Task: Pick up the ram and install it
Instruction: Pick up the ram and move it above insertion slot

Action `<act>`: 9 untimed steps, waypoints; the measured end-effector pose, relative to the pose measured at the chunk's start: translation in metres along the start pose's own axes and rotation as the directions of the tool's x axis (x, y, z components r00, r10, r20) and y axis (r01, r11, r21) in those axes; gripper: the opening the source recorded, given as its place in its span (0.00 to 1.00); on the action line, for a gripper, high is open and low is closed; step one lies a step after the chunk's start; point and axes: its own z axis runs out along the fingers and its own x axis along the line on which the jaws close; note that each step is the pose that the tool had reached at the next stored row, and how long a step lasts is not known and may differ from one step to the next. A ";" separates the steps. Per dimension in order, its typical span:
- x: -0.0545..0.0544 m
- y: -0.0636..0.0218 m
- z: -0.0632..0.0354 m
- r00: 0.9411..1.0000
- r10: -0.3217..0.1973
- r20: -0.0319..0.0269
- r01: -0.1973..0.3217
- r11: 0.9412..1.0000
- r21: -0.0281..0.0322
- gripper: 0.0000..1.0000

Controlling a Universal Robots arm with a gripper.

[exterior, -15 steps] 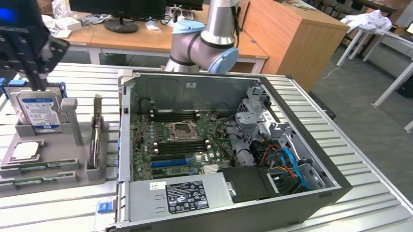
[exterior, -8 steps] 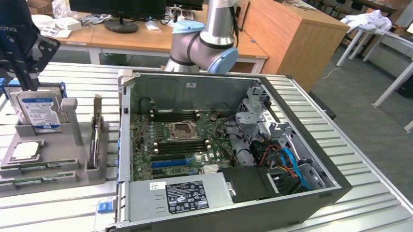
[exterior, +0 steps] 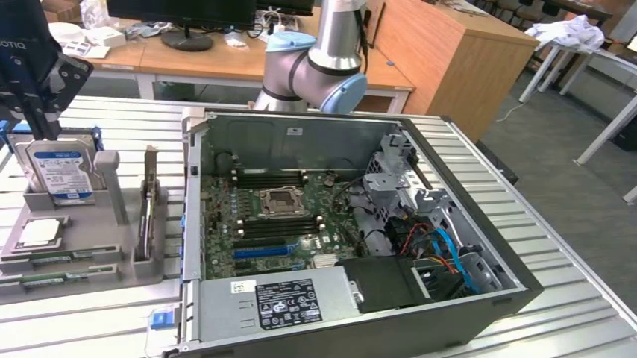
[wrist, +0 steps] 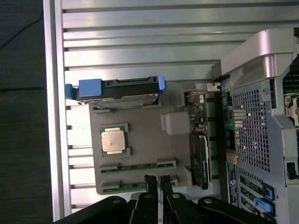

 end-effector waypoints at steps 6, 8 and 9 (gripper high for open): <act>0.000 -0.0001 0.0000 1.000 -0.004 0.000 0.004 1.000 0.000 0.17; 0.000 -0.0001 0.0004 0.999 -0.039 -0.002 0.039 0.999 -0.001 0.17; 0.000 -0.0002 0.0008 0.998 -0.057 -0.003 0.057 0.998 -0.002 0.17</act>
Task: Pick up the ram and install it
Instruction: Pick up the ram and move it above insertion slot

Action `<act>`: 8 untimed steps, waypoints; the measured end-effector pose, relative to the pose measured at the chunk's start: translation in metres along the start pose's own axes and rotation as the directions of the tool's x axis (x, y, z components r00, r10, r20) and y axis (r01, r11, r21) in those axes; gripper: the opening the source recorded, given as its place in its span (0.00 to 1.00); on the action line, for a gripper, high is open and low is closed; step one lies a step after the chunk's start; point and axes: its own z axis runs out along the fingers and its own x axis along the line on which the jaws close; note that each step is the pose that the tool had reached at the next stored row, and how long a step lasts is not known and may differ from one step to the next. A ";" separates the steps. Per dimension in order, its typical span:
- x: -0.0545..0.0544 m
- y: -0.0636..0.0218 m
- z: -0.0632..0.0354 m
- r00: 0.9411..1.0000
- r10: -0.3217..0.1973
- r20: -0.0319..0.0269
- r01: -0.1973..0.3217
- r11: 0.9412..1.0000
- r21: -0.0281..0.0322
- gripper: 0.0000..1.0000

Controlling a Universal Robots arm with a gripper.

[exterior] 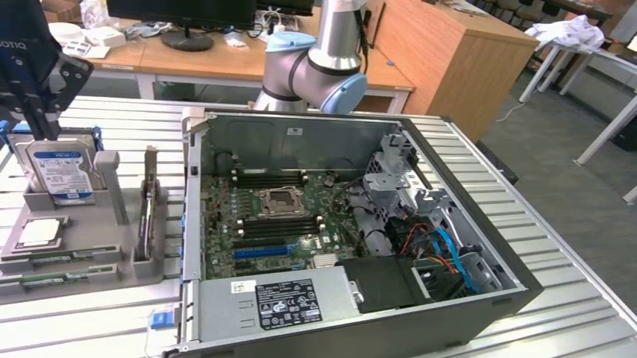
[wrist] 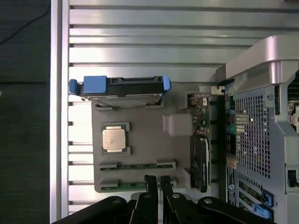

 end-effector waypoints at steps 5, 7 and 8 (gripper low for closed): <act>0.000 -0.0001 0.0025 0.996 -0.090 -0.005 0.090 0.996 -0.003 0.17; 0.000 -0.0002 0.0036 0.992 -0.127 -0.006 0.127 0.992 -0.004 0.17; 0.000 -0.0002 0.0042 0.989 -0.145 -0.007 0.145 0.989 -0.004 0.17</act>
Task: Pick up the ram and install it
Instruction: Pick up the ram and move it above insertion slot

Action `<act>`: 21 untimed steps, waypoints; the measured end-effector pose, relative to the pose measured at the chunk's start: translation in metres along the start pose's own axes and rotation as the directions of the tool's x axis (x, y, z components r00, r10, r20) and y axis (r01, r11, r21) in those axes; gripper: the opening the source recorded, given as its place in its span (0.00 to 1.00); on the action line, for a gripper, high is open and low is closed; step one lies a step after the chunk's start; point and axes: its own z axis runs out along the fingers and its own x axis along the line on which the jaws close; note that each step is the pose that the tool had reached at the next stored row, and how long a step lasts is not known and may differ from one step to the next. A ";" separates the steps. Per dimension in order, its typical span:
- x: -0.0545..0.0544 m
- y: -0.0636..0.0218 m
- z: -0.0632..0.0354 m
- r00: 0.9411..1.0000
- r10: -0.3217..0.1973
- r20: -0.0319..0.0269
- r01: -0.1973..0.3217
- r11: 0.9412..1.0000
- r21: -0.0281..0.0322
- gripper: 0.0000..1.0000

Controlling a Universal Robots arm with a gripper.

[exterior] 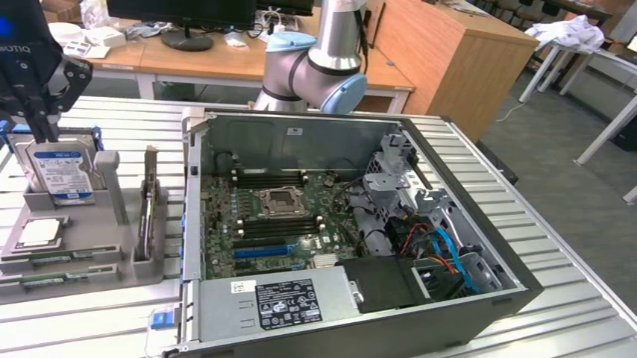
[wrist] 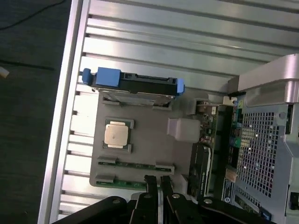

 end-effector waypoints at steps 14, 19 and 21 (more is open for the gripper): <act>0.000 -0.0008 0.0181 0.968 -0.251 -0.011 0.251 0.968 -0.008 0.17; 0.001 -0.0011 0.0252 0.941 -0.338 -0.014 0.338 0.941 -0.011 0.17; 0.001 -0.0013 0.0280 0.928 -0.372 -0.015 0.372 0.928 -0.013 0.17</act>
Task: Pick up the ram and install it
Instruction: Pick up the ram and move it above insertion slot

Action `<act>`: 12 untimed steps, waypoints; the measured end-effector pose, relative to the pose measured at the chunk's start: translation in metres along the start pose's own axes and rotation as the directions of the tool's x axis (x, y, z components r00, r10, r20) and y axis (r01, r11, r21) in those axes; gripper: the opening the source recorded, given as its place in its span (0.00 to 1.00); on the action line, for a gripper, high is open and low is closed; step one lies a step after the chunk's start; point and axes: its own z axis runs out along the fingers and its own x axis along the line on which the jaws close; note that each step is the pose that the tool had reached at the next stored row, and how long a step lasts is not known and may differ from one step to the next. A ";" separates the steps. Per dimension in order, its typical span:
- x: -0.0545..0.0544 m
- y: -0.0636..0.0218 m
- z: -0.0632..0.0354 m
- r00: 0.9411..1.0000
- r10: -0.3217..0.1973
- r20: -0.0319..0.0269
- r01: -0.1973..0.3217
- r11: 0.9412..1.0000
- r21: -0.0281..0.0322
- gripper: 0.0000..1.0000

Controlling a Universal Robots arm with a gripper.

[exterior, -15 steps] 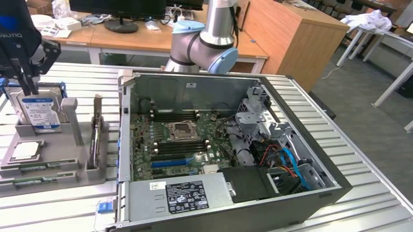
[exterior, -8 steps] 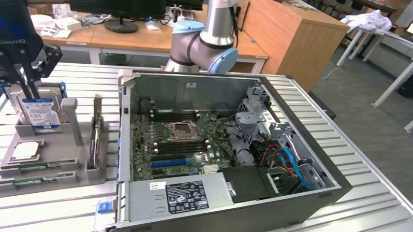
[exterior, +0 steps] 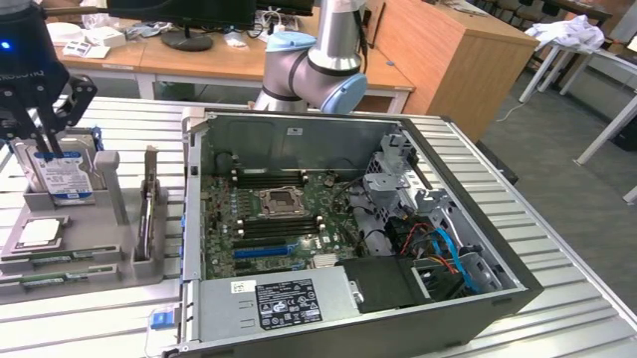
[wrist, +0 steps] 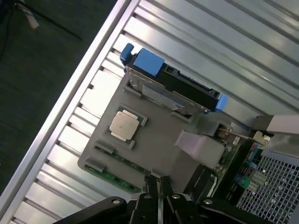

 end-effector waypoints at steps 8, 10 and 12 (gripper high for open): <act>0.000 -0.0005 0.0112 0.990 -0.144 -0.006 0.144 0.990 -0.004 0.17; 0.000 -0.0006 0.0142 0.983 -0.181 -0.008 0.181 0.983 -0.005 0.17; 0.000 -0.0008 0.0171 0.976 -0.217 -0.009 0.217 0.976 -0.007 0.17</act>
